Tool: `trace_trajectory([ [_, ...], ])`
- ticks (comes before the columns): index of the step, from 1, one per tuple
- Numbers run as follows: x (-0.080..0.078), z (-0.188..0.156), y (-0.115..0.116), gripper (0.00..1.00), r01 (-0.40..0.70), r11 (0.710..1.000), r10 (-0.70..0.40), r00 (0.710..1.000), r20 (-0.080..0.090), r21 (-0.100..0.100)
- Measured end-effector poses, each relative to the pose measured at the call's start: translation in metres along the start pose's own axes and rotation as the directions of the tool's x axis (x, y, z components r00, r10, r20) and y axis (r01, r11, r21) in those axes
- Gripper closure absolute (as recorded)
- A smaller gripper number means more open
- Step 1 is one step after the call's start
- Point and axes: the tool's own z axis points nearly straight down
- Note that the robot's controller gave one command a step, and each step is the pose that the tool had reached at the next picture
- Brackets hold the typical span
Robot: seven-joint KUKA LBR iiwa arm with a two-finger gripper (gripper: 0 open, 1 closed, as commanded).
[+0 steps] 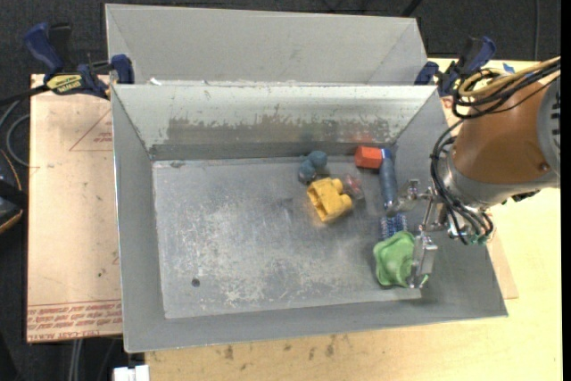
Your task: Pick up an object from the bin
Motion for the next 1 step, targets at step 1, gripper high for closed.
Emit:
trace_trajectory([
  [1,0.0097,0.0559,-0.0154,0.0,-0.084,0.996,0.084,0.996,-0.001,-0.017],
])
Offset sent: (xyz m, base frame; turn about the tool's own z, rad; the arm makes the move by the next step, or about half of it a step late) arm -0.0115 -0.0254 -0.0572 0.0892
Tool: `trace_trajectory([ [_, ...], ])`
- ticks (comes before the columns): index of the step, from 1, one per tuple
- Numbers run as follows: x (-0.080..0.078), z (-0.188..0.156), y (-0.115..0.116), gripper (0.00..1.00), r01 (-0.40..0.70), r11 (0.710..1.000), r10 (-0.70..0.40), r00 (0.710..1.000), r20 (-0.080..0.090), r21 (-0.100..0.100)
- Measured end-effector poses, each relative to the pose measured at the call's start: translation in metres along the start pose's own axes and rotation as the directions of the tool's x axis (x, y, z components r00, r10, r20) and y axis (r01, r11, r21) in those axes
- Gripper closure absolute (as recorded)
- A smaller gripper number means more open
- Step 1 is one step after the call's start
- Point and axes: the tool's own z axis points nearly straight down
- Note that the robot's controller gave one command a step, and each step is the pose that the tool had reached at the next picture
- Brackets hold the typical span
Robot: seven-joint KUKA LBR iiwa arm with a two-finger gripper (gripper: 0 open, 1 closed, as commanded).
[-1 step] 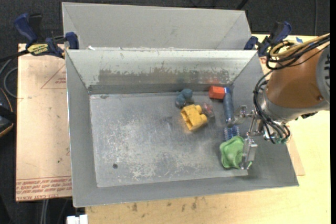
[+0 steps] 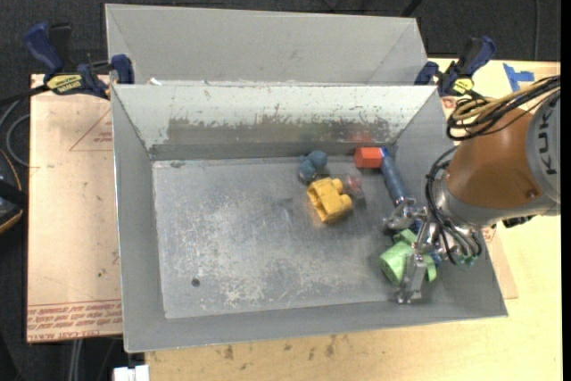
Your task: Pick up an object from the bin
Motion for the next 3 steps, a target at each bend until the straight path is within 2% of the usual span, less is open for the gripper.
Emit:
trace_trajectory([
  [1,-0.001,-0.002,0.0,1.0,0.005,1.0,-0.005,1.0,0.006,0.004],
  [2,0.009,-0.021,0.075,1.0,-0.169,0.986,0.168,0.986,0.013,0.012],
  [3,0.032,-0.175,0.068,1.0,-0.073,0.997,0.073,0.997,0.022,0.018],
])
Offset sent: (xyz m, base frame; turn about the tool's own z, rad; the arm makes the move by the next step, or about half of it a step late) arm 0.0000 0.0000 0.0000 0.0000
